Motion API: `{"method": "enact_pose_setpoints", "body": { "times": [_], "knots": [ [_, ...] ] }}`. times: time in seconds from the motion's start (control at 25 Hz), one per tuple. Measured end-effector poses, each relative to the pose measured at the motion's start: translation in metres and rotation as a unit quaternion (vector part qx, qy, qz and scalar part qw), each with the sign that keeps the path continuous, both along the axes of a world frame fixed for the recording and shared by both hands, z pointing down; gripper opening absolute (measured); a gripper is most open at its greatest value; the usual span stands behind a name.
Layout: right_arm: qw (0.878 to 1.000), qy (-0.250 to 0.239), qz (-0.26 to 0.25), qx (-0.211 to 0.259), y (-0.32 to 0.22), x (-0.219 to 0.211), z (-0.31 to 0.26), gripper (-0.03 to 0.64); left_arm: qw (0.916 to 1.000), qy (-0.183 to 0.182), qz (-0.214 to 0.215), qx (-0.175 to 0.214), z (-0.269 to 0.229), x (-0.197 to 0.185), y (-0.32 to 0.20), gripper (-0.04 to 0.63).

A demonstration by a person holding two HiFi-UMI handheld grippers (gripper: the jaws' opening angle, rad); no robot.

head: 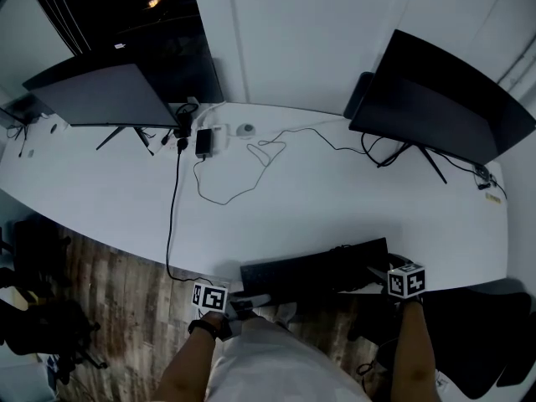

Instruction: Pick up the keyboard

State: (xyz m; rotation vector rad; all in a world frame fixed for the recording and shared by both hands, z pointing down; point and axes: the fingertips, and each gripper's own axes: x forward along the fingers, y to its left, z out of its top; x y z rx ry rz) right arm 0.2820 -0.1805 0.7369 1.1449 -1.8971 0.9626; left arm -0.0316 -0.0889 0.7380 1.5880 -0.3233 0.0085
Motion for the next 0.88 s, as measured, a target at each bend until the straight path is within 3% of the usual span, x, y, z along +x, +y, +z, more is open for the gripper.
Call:
{"method": "enact_pose_setpoints", "body": {
  "times": [0.16,0.4,0.64,0.76,0.8,0.88],
  "knots": [
    [1.0,0.007,-0.003,0.002,-0.001,-0.001,-0.001,0.357,0.9982,0.055,0.024,0.0,-0.004,0.014,0.0,0.323],
    [1.0,0.012,-0.001,-0.001,0.001,0.0,0.003,0.357,0.9948,0.091,0.044,0.015,-0.002,0.027,-0.003,0.279],
    [1.0,0.013,-0.001,-0.001,0.0,-0.001,0.001,0.357,0.9944,0.101,0.032,-0.001,0.001,0.031,-0.008,0.203],
    [1.0,0.014,0.0,-0.001,0.001,-0.001,0.002,0.357,0.9942,0.097,0.023,-0.039,0.003,0.031,-0.003,0.173],
    [1.0,0.014,0.0,-0.001,0.002,-0.001,0.003,0.356,0.9944,0.096,0.023,-0.037,0.003,0.031,-0.003,0.169],
    [1.0,0.013,0.0,-0.001,0.002,-0.001,0.003,0.356,0.9947,0.097,0.035,0.005,0.004,0.031,-0.006,0.148]
  ]
}}
